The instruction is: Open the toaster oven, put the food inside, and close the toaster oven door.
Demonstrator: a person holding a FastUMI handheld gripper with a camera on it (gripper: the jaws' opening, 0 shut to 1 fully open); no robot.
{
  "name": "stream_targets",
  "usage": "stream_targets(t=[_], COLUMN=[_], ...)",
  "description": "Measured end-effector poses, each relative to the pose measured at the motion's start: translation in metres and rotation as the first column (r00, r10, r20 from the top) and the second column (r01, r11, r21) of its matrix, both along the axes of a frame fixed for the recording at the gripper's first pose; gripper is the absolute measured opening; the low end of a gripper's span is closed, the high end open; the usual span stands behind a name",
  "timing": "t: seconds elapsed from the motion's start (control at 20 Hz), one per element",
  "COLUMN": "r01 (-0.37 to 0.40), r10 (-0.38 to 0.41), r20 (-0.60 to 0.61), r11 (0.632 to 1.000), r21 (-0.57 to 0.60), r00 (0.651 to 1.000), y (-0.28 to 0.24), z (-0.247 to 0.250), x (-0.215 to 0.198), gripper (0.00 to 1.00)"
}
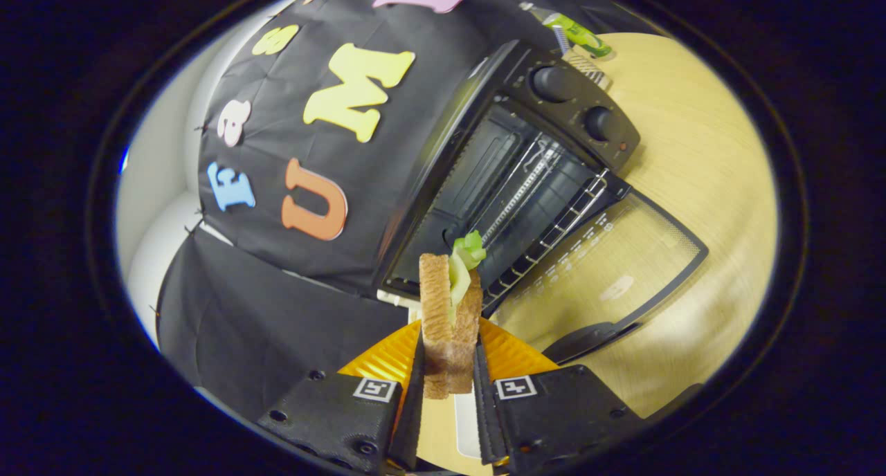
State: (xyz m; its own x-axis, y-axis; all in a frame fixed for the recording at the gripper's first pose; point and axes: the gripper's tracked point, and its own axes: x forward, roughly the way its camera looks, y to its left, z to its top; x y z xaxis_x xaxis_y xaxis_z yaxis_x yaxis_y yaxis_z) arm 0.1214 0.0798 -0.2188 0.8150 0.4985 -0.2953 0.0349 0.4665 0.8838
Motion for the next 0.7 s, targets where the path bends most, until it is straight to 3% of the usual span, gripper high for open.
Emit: stream_targets(t=[0.3, 0.7], r01=[0.254, 0.319], r10=[-0.256, -0.322], r20=[0.016, 0.033], r11=[0.964, 0.945], r21=[0.075, 0.075], r00=[0.967, 0.946], y=[-0.041, -0.036], z=[-0.018, -0.025], x=[0.045, 0.101], gripper=[0.38, 0.38])
